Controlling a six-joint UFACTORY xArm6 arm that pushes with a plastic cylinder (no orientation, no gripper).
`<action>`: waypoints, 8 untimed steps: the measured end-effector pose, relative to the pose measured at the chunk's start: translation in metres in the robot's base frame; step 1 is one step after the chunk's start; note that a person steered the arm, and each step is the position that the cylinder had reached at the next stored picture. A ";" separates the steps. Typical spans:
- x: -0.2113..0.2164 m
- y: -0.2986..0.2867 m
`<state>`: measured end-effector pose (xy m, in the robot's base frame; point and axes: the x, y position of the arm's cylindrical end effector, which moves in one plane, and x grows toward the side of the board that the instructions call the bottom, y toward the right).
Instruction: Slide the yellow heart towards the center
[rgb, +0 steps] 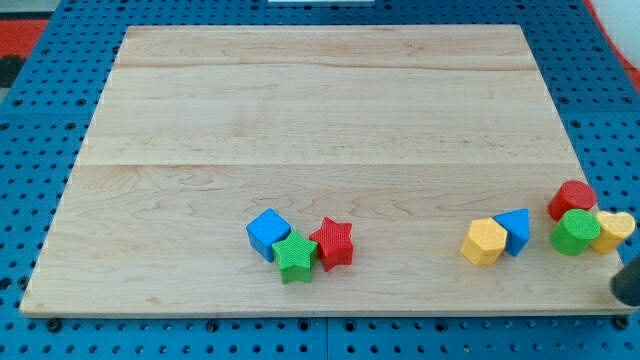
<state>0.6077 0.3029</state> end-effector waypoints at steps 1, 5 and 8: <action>-0.003 0.041; -0.056 0.028; -0.117 -0.065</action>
<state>0.4903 0.2375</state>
